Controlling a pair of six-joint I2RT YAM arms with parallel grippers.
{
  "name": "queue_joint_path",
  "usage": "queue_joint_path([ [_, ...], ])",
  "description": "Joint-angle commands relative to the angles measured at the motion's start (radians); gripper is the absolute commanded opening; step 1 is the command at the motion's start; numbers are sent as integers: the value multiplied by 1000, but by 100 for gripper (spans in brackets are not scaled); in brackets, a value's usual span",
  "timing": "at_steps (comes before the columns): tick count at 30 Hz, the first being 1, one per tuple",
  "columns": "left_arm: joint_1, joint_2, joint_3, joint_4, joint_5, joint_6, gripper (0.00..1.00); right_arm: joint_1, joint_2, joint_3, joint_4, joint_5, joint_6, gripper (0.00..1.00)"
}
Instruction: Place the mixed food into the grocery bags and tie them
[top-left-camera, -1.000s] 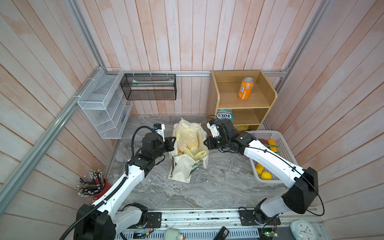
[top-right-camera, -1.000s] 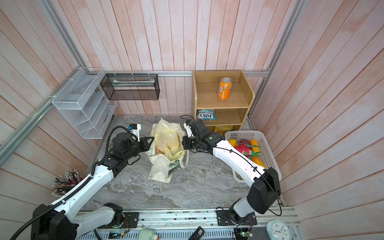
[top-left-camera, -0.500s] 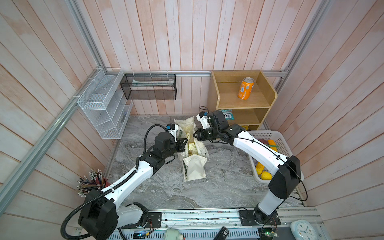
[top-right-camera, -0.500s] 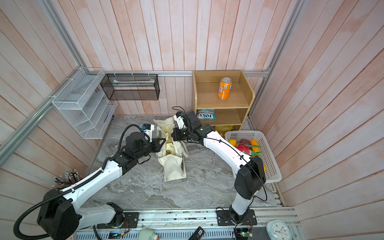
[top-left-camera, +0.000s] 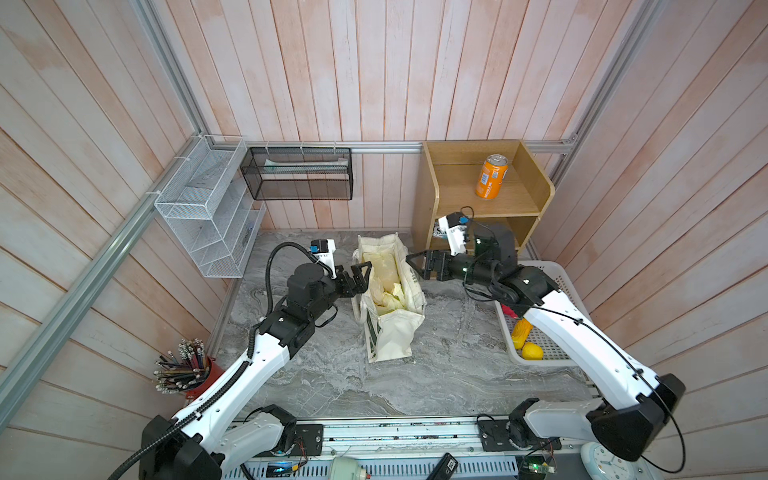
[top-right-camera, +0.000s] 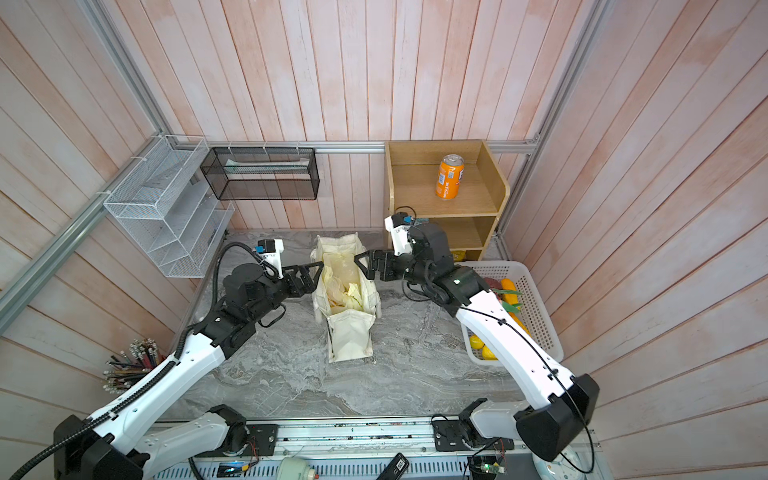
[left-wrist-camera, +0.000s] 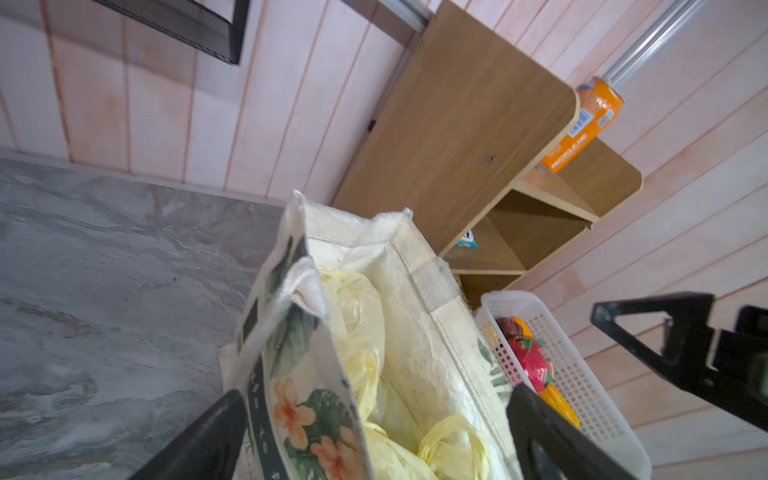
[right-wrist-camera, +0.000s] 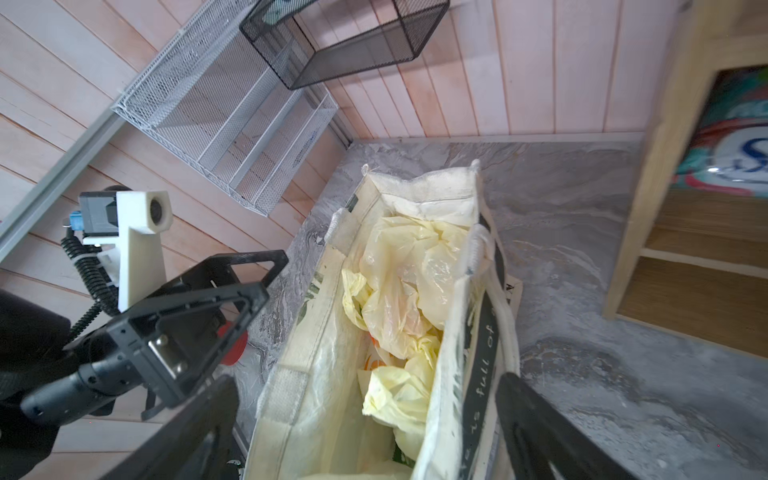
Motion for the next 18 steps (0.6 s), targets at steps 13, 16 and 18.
queue_joint_path([
  [13, 160, -148, -235, 209, -438, 336, 100, -216, -332, -555, 375, 746, -196, 98],
  [16, 215, -151, -331, 328, -447, 369, 100, -324, -334, -717, 551, 819, -227, 98],
  [18, 250, -156, -414, 431, -448, 380, 100, -396, -324, -802, 643, 838, -219, 98],
])
